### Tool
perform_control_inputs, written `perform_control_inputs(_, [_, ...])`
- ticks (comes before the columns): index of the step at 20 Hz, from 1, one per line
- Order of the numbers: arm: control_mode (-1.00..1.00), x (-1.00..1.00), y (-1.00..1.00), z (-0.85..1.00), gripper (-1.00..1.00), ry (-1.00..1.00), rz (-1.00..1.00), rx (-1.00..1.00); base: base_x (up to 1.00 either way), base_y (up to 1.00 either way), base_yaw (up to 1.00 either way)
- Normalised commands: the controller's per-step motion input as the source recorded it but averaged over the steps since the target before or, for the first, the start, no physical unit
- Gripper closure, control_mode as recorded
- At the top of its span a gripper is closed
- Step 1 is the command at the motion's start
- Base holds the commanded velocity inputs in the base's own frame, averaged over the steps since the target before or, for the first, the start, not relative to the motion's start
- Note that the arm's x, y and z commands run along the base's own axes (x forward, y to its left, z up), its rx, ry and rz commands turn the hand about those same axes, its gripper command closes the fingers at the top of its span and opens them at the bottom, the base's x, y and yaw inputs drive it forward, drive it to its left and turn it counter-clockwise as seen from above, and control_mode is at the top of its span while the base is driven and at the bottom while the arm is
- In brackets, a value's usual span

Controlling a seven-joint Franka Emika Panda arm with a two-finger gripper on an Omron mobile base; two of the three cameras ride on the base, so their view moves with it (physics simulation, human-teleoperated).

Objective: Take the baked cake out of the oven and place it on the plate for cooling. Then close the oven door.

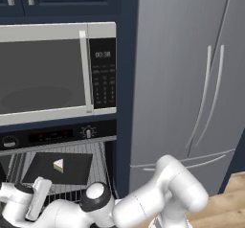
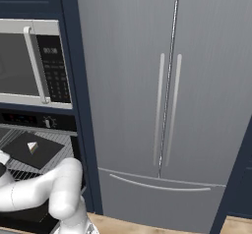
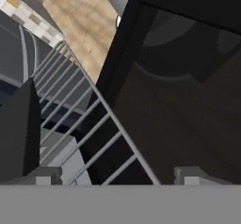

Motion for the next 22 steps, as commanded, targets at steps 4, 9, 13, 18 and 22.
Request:
perform_control_inputs(4, [-1.0,-0.09,-0.14,0.2,-1.0,-0.01,-0.24,0.11,0.0,0.0,0.0])
perform_control_inputs(9, [-1.0,0.0,-0.29,0.17,-1.0,-0.22,-0.21,0.1,0.0,0.0,0.0])
perform_control_inputs(13, [-1.0,0.0,-0.32,0.14,-1.0,-0.37,-0.11,0.1,0.0,0.0,0.0])
perform_control_inputs(18, [-1.0,0.0,-0.27,0.15,-1.0,-0.35,-0.03,0.18,0.0,0.0,0.0])
perform_control_inputs(22, [-1.0,0.0,-0.32,0.21,-1.0,-0.19,0.01,0.27,0.0,0.0,0.0])
